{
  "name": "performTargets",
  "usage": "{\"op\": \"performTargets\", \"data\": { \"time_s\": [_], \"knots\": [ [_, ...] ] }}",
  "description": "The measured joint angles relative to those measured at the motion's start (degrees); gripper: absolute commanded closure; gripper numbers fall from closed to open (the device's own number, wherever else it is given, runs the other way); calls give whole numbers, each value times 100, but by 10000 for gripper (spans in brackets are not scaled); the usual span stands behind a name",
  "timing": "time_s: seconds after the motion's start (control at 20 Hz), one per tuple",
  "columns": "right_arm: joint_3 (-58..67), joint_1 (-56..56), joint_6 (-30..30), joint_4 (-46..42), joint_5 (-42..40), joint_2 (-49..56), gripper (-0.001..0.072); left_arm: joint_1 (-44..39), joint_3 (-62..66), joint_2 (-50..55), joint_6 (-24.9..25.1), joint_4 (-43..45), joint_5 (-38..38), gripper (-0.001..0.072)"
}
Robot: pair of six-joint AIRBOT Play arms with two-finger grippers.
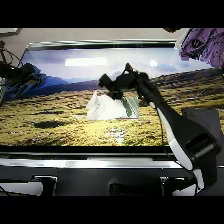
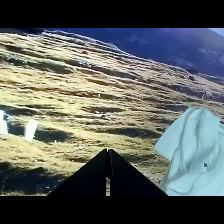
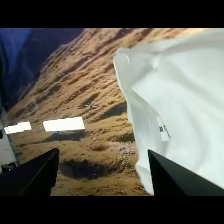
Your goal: Fold the clothes and pants, and hang the long-sleeved shirts on hangers.
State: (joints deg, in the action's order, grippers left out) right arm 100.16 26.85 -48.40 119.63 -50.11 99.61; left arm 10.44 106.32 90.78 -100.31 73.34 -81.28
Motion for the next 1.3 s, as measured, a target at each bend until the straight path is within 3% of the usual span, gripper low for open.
{"op": "performTargets", "data": {
  "time_s": [0.35, 0.55, 0.85, 1.05, 1.25, 1.3],
  "knots": [
    [468, -1958, -1742, 79, -1952, -638, 100, 4, 0, 0, 0, 0, 2, 692],
    [-229, -3213, -2999, 428, -2660, -717, 99, 4, 0, 0, 0, 0, 2, 692],
    [-1998, -3735, -4651, 1711, -2243, -376, 121, 4, 0, 0, 0, 0, 2, 691],
    [-2380, -3401, -5292, 2284, -1891, 133, 139, 4, 0, 0, 0, 0, 2, 691],
    [-2481, -3073, -5567, 2562, -1493, 459, 223, 4, 0, 0, 0, 0, 4, 691],
    [-2494, -3012, -5608, 2594, -1392, 501, 306, 4, 0, 0, 0, 0, 2, 692]
  ]
}}
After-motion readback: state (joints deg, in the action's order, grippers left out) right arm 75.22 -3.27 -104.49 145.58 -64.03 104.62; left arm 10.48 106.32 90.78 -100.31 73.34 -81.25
